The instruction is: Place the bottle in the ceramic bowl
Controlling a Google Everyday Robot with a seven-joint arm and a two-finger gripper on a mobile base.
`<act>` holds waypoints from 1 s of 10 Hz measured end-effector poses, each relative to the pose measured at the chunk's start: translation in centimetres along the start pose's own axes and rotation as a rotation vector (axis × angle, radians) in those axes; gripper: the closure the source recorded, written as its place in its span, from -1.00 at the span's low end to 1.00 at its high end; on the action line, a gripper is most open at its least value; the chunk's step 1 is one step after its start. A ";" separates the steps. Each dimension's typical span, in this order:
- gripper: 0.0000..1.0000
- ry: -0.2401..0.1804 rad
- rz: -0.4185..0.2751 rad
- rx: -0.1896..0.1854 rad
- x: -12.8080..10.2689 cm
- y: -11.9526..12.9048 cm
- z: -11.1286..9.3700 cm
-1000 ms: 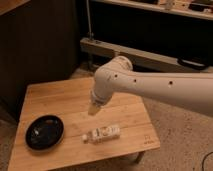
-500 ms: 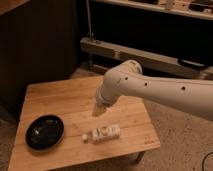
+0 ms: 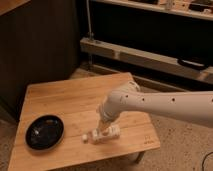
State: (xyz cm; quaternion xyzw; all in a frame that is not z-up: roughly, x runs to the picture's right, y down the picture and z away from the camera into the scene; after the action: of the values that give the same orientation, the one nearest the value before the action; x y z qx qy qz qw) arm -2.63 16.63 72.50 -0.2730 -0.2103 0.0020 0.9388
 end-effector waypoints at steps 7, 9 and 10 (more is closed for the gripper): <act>-0.30 -0.037 -0.097 -0.162 3.8 3.5 6.0; -0.30 -0.021 -0.095 -0.190 4.4 3.9 7.5; -0.27 -0.009 -0.096 -0.210 4.2 3.9 8.5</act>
State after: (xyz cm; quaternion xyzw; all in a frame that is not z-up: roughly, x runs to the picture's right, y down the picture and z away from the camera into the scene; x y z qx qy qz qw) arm -1.75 24.77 78.65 -0.3592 -0.2266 -0.0637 0.9031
